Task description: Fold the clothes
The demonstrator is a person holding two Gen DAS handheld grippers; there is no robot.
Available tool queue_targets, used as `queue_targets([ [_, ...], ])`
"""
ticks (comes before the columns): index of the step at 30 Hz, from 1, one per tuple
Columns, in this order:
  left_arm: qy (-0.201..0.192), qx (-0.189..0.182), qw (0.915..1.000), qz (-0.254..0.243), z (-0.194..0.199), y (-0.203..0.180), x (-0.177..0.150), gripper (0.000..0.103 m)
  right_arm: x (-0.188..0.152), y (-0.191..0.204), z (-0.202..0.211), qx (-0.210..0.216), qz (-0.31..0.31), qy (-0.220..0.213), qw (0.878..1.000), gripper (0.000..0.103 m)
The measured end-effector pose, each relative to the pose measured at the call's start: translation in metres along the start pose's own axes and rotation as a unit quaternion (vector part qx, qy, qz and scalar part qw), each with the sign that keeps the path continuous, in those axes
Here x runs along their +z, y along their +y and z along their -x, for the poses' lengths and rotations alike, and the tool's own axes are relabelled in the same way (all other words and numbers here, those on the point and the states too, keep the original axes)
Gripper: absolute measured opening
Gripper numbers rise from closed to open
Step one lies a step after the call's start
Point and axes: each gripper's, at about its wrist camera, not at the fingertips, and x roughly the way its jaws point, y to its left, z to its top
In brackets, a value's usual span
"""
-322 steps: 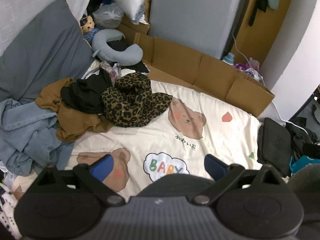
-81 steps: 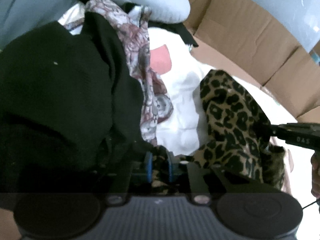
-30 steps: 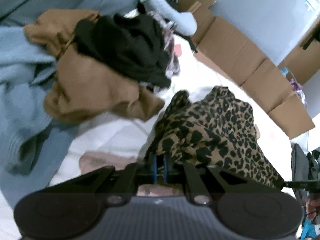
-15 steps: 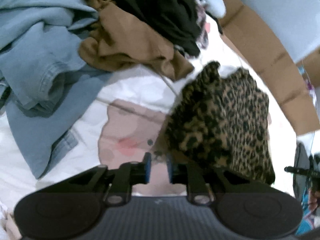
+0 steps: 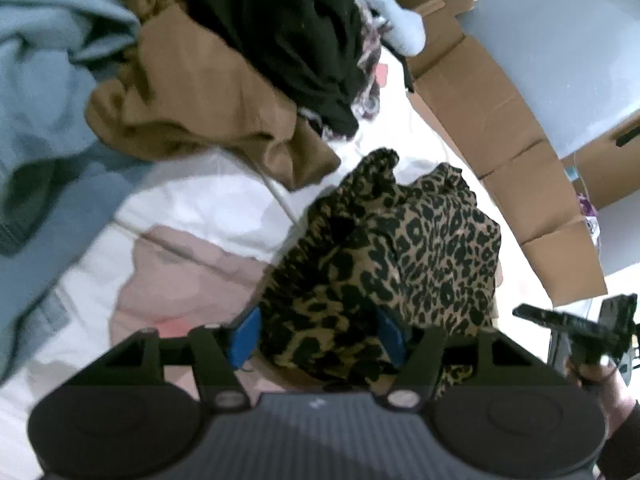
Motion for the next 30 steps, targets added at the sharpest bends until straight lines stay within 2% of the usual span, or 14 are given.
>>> queue_targets([
  [6, 0.005, -0.012, 0.9998, 0.013, -0.007, 0.003, -0.003, 0.064, 0.021, 0.008, -0.031, 0.004, 0.031, 0.004, 1.000, 0.062],
  [11, 0.007, -0.010, 0.9999, 0.010, -0.007, 0.004, -0.004, 0.057, 0.022, 0.014, -0.051, -0.006, 0.054, 0.025, 0.998, 0.059],
  [15, 0.004, -0.002, 1.0000, -0.006, -0.006, 0.002, -0.006, 0.052, 0.021, 0.020, -0.051, -0.020, 0.068, 0.024, 0.997, 0.017],
  [17, 0.000, 0.001, 0.9999, -0.015, -0.003, 0.000, -0.006, 0.048, 0.021, 0.024, -0.046, -0.024, 0.073, 0.021, 0.997, 0.015],
  [18, -0.001, 0.001, 0.9998, -0.019, -0.001, -0.001, -0.007, 0.047, 0.020, 0.026, -0.042, -0.024, 0.074, 0.019, 0.997, 0.008],
  [23, -0.013, 0.001, 0.9991, -0.041, 0.012, -0.007, -0.010, 0.041, 0.010, 0.040, -0.006, -0.020, 0.074, 0.018, 0.997, 0.006],
  [30, -0.031, 0.004, 0.9976, -0.061, 0.032, -0.013, -0.015, 0.040, -0.014, 0.067, 0.058, -0.009, 0.067, 0.018, 0.998, 0.006],
])
